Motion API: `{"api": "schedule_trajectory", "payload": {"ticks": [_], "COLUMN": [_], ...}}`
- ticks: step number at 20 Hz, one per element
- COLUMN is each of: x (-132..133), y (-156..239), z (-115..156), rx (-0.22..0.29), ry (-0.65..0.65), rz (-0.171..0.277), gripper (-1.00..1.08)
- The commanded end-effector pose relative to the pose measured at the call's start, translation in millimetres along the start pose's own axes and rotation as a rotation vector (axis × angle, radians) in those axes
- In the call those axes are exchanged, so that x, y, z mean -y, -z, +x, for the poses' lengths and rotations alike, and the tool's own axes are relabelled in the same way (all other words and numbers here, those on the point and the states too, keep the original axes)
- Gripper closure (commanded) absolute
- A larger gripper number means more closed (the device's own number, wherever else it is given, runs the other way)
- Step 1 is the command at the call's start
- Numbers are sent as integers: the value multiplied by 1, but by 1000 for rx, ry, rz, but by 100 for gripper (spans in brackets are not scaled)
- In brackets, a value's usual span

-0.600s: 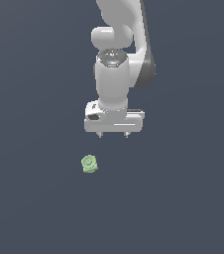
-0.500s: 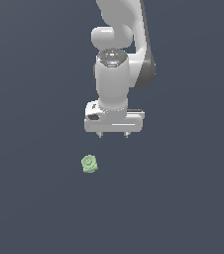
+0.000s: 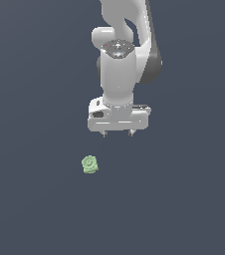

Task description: Pick up the object and move it to a goal position.

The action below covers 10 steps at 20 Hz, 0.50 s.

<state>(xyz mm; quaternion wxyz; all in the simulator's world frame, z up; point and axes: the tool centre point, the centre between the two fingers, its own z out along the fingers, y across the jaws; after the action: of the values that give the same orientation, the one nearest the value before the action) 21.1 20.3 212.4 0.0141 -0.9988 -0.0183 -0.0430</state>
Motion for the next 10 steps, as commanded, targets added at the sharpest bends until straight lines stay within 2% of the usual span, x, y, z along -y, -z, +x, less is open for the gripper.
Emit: {"api": "schedule_trajectory", "payload": {"ticks": [1,10], "x": [-1,-20], "y": [0,-17], "z": [0,10], "rx": [1,14], "ry": [1,35], "rz": [0,-6], "gripper": [-92,-92]}}
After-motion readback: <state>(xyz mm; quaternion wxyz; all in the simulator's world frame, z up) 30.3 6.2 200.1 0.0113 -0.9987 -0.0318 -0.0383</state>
